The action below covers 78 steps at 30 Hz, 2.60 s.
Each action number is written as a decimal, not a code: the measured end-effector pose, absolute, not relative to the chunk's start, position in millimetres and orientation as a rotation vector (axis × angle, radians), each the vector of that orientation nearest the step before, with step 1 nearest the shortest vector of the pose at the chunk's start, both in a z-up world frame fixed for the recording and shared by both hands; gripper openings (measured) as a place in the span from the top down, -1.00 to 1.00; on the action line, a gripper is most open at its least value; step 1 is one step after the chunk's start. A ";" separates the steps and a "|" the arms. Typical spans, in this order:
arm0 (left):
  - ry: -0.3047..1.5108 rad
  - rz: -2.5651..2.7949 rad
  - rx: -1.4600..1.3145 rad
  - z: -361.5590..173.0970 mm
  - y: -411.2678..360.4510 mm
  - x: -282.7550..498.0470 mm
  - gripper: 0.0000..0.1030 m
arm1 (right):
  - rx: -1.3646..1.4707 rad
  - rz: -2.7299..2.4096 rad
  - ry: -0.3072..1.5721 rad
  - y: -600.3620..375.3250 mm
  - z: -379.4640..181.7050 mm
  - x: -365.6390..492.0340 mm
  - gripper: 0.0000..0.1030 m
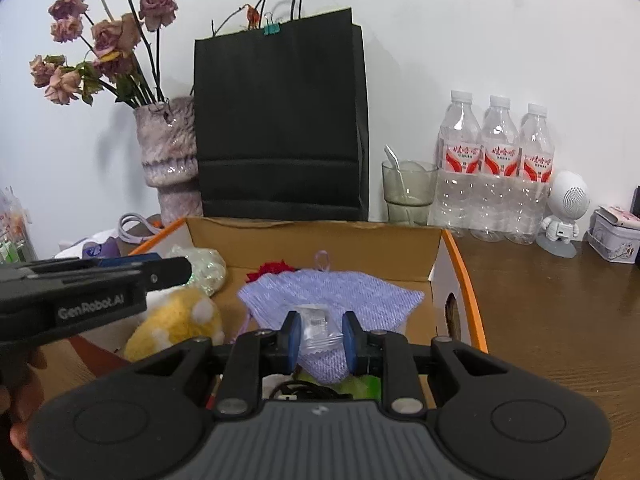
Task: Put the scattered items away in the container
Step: 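Drop the white item and clear packet into the cardboard box and release both, then grasp the yellow soap bar with the left gripper while the right grasps the white lid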
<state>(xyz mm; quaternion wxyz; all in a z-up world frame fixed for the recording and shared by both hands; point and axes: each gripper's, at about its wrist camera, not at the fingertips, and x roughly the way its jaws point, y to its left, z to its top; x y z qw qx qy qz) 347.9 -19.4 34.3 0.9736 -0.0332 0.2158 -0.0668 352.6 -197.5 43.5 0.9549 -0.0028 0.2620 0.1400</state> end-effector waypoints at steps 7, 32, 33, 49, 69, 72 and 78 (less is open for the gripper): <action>0.460 -0.114 -0.071 28.4 -14.3 351.6 0.05 | 0.002 0.275 0.560 -202.6 43.3 355.7 0.56; 0.406 -0.009 -0.070 52.1 -11.8 321.2 -1.00 | 0.001 0.275 0.530 -207.8 65.4 342.5 -1.00; 0.404 -0.006 -0.075 53.2 -11.3 318.4 -1.00 | 0.000 0.277 0.526 -207.7 66.8 340.4 -1.00; 0.412 -0.006 -0.077 55.6 -0.6 259.3 -1.00 | -0.033 0.285 0.504 -215.3 72.3 285.6 -1.00; 0.573 0.010 -0.036 8.5 21.8 222.4 -1.00 | -0.077 0.252 0.649 -252.4 5.7 245.7 -1.00; 0.596 0.000 -0.031 1.4 17.6 227.7 -1.00 | -0.093 0.252 0.662 -248.4 -0.5 247.6 -1.00; 0.642 -0.027 -0.023 -10.5 9.0 241.7 -1.00 | -0.122 0.242 0.681 -237.9 -10.2 252.7 -1.00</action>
